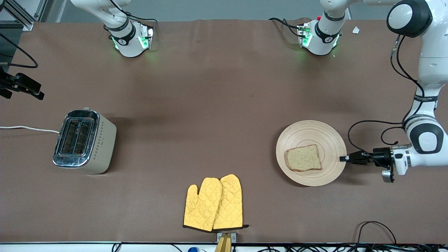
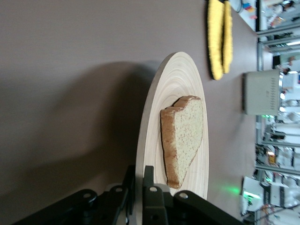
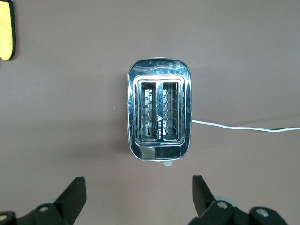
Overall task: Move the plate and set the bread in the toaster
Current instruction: 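Slide the wooden plate with bread toward the table middle with the left gripper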
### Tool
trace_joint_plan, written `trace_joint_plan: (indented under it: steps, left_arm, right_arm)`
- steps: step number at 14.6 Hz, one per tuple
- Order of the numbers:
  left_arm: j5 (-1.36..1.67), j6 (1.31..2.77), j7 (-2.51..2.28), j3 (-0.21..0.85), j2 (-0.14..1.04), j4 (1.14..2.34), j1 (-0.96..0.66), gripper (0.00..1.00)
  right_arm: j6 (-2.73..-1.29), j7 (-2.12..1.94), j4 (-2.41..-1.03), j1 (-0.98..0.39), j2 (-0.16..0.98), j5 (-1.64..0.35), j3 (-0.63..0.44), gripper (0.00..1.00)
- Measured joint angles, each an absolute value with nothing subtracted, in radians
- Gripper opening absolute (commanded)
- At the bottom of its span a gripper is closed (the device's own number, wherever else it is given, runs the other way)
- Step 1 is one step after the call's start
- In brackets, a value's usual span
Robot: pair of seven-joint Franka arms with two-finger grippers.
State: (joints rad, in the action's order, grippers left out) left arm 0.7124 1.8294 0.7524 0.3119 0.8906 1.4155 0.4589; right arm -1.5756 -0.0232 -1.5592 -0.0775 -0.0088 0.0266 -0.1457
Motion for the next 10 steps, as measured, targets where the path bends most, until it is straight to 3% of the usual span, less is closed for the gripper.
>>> trace_joint_plan:
  steps: [5, 10]
  left_arm:
    - [0.712, 1.844, 0.696, 0.474, 0.886, 1.427, 0.442, 0.0]
    - [0.726, 2.13, 0.671, 0.7, 0.864, 1.596, 0.44, 0.0]
  right_arm:
    - [-1.567, -0.022, -1.559, -0.077, -0.009, 0.027, -0.148, 1.0]
    - [-1.56, -0.023, -1.555, -0.077, -0.009, 0.027, -0.153, 1.0]
